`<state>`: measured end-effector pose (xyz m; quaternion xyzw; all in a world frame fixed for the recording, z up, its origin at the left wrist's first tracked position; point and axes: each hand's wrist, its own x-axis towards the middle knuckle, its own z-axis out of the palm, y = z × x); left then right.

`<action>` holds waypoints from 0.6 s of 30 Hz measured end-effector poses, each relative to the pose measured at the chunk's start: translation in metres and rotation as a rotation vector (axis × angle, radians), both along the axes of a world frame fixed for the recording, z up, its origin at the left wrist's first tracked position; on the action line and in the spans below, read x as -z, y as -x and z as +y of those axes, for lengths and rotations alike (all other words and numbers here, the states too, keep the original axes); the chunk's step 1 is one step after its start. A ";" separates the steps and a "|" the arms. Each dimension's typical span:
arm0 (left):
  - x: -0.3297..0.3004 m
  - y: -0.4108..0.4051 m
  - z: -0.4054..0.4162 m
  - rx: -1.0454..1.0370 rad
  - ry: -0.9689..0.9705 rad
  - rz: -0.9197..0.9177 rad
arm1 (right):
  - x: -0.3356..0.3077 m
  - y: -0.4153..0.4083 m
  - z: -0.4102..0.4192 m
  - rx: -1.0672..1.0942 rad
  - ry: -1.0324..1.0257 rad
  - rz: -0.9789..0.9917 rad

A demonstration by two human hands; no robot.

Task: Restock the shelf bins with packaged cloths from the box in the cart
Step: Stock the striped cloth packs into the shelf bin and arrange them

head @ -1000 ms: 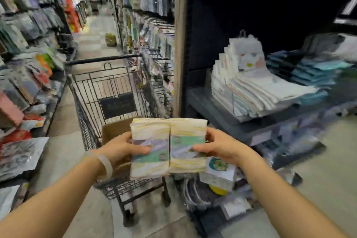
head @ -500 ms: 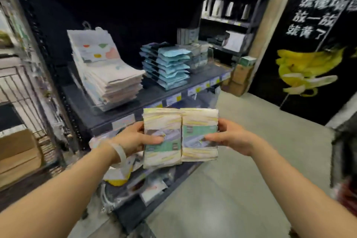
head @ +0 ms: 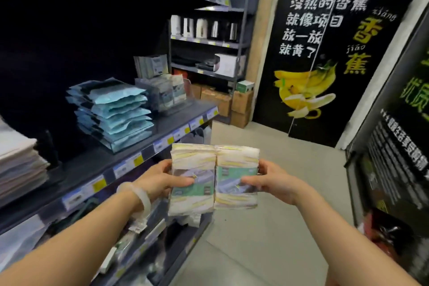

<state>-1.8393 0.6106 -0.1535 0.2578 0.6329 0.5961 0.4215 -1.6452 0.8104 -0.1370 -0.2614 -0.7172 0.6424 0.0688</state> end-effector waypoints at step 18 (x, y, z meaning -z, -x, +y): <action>-0.024 0.208 0.174 -0.410 -0.099 -0.091 | -0.056 0.273 0.240 -0.107 -0.069 0.082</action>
